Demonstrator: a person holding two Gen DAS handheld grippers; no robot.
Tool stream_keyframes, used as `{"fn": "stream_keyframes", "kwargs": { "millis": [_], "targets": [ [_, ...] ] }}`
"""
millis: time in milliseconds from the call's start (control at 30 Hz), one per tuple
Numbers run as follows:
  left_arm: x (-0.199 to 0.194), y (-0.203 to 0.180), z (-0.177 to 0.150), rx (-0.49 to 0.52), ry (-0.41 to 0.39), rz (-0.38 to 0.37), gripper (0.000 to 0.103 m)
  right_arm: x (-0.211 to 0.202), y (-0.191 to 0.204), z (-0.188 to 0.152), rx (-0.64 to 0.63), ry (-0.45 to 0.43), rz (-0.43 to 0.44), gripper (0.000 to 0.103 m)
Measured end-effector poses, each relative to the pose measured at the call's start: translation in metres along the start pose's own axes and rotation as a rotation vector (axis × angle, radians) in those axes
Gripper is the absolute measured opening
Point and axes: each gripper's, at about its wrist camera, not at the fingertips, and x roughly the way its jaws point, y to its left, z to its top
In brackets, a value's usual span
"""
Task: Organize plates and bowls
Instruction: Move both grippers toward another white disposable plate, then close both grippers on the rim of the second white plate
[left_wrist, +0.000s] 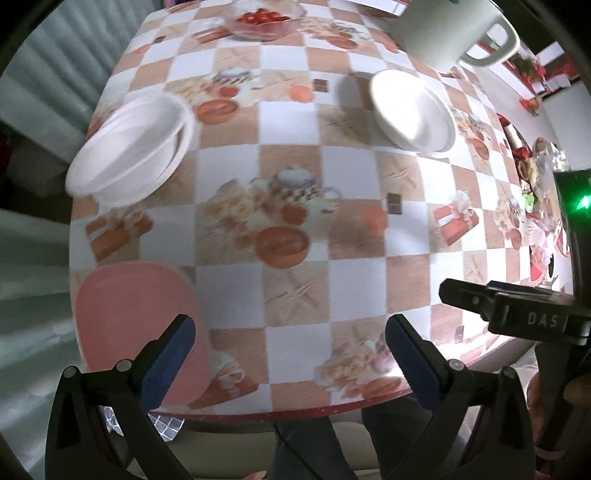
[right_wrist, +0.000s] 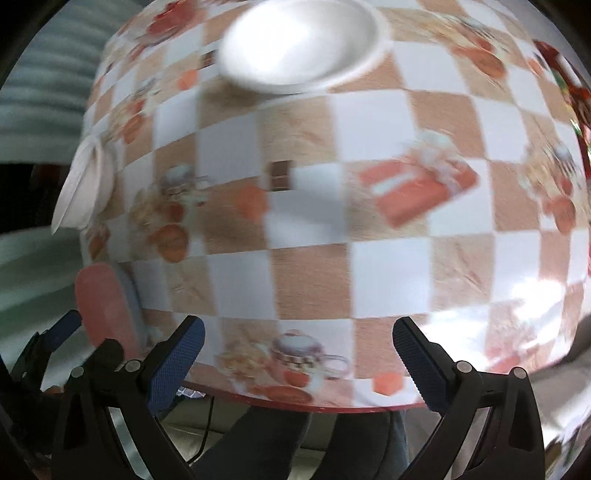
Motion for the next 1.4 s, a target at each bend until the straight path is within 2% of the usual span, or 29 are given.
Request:
{"fn": "stream_keyframes", "kwargs": {
  "millis": [167,400,633,800,1100,1400],
  "targets": [
    [0.000,-0.026,0.028,0.015,-0.016,0.008,0.103,-0.017,-0.025,0.016,0.027,-0.047,-0.013,0.103],
    [0.005,-0.060,0.080,0.017,-0.059,0.035,0.103,-0.037,-0.049,0.062,0.034,-0.105,-0.043,0.103],
    [0.031,-0.076,0.139,0.006,-0.080,0.101,0.103,-0.039,-0.056,0.120,0.040,-0.159,-0.071,0.103],
    [0.054,-0.083,0.167,0.000,-0.073,0.124,0.103,-0.028,-0.062,0.156,0.068,-0.175,-0.092,0.103],
    [0.092,-0.079,0.194,-0.020,-0.043,0.119,0.103,0.009,-0.066,0.191,0.051,-0.123,-0.135,0.103],
    [0.114,-0.071,0.200,-0.025,-0.026,0.111,0.103,0.029,-0.057,0.208,-0.003,-0.133,-0.169,0.103]
  ]
}}
